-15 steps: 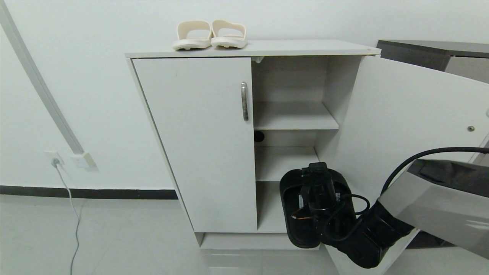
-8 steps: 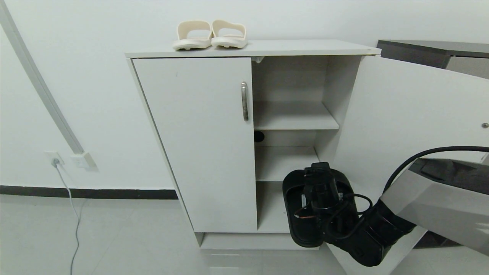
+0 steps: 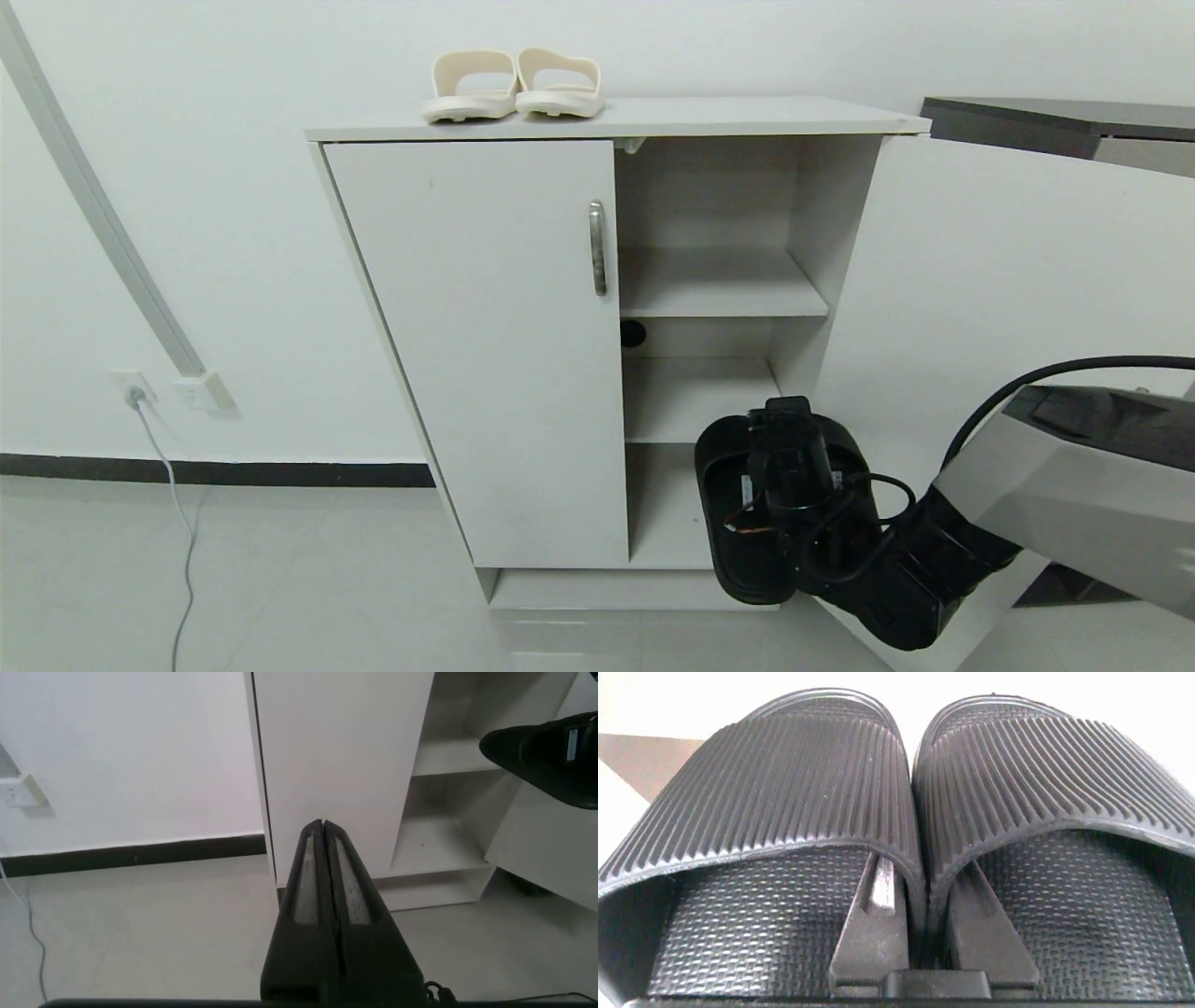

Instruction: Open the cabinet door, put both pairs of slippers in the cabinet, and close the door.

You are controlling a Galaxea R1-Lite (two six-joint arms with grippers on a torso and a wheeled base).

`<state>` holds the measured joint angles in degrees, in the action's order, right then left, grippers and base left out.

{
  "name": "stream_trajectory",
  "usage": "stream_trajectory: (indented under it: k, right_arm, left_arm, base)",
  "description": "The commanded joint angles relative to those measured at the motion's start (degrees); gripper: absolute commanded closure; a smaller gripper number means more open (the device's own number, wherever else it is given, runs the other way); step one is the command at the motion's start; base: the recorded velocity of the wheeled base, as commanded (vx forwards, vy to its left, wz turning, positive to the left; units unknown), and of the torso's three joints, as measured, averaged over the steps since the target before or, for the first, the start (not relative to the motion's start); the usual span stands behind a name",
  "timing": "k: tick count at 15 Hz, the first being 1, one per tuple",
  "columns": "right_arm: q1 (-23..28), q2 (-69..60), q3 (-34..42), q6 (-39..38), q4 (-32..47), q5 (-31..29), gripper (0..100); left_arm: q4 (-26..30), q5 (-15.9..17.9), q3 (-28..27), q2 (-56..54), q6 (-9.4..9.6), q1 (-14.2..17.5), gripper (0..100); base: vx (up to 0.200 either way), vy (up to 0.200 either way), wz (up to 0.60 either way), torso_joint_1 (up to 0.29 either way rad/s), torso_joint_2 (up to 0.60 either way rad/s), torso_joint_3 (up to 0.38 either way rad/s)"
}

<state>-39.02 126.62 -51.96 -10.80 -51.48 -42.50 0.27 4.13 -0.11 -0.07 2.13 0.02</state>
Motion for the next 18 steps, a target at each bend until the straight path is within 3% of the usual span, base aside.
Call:
stream_trajectory:
  k: [1,6,12,18]
  right_arm:
    - [-1.5,0.0,-0.1,-0.4,-0.1,1.7,100]
    - [-3.0,1.4,-3.7,-0.4,-2.5,6.0,100]
    - [-1.2,6.5,-9.4,-0.5,-2.3,6.0,100]
    - [-1.2,7.2,-10.4,-1.3,-2.4,6.0,100]
  left_arm:
    - [0.0,0.0,0.0,0.1,-0.02,0.1,100]
    - [0.0,0.0,0.0,0.1,-0.02,0.1,100]
    - [0.0,-0.1,0.0,0.1,0.06,0.1,100]
    - [0.0,-0.1,0.0,0.1,0.06,0.1,100]
  base:
    - [0.0,0.0,0.0,0.0,0.0,0.0]
    - [0.0,0.0,0.0,0.0,0.0,0.0]
    - [0.0,0.0,0.0,0.0,0.0,0.0]
    - [0.0,0.0,0.0,0.001,0.0,-0.078]
